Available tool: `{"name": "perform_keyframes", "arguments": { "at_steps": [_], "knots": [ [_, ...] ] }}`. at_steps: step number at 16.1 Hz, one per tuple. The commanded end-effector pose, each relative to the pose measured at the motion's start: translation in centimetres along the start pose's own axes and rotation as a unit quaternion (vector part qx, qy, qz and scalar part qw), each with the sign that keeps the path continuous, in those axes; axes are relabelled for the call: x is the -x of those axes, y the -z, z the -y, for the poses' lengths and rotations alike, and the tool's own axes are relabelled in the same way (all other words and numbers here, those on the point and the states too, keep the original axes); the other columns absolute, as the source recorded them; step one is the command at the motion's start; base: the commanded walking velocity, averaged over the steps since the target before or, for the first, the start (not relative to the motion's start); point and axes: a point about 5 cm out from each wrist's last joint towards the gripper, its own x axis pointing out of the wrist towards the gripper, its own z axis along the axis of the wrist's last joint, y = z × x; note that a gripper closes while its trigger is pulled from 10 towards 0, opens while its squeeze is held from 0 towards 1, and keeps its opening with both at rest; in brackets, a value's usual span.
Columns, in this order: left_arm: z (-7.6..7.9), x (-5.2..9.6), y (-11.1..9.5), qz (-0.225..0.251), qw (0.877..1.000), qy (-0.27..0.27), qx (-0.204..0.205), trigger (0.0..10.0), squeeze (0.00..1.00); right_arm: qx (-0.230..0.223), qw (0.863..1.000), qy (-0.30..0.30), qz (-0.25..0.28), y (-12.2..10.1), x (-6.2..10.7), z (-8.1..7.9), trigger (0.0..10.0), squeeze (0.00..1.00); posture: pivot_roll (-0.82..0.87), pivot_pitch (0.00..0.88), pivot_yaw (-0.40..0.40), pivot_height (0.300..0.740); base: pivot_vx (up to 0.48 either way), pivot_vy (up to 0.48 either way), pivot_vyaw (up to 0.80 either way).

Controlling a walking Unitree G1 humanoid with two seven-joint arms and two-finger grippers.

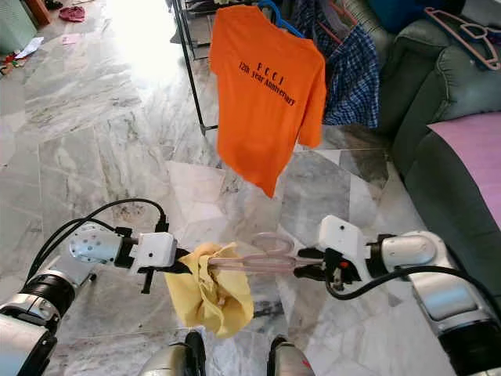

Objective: Hang hanger

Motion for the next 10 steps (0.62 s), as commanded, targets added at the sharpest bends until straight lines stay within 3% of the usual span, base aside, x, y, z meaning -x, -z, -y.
{"name": "perform_keyframes", "arguments": {
  "at_steps": [1, 5, 10],
  "knots": [
    [0.3, -0.6, -0.6, 0.015, 0.999, 0.022, -0.023, 10.0, 0.00, 0.003, 0.999, -0.031, 0.018, -0.7, -0.6, -0.6, 0.0, 0.00, -0.22, 0.247, 0.064, 0.740, 0.000, 0.000, 0.00],
    [0.4, -1.0, -0.8, 0.021, 0.999, 0.029, -0.028, 10.0, 0.00, 0.003, 0.998, -0.058, 0.030, -1.4, -1.2, -1.3, 0.0, 0.00, -0.22, 0.246, 0.065, 0.740, 0.000, 0.000, 0.00],
    [0.2, -0.8, -0.8, 0.015, 0.999, 0.030, -0.030, 10.0, 0.00, -0.016, 0.995, -0.096, 0.009, -0.5, -0.6, -2.6, 0.0, 0.00, -0.22, 0.242, 0.070, 0.740, 0.000, 0.000, 0.00]
  ]
}}
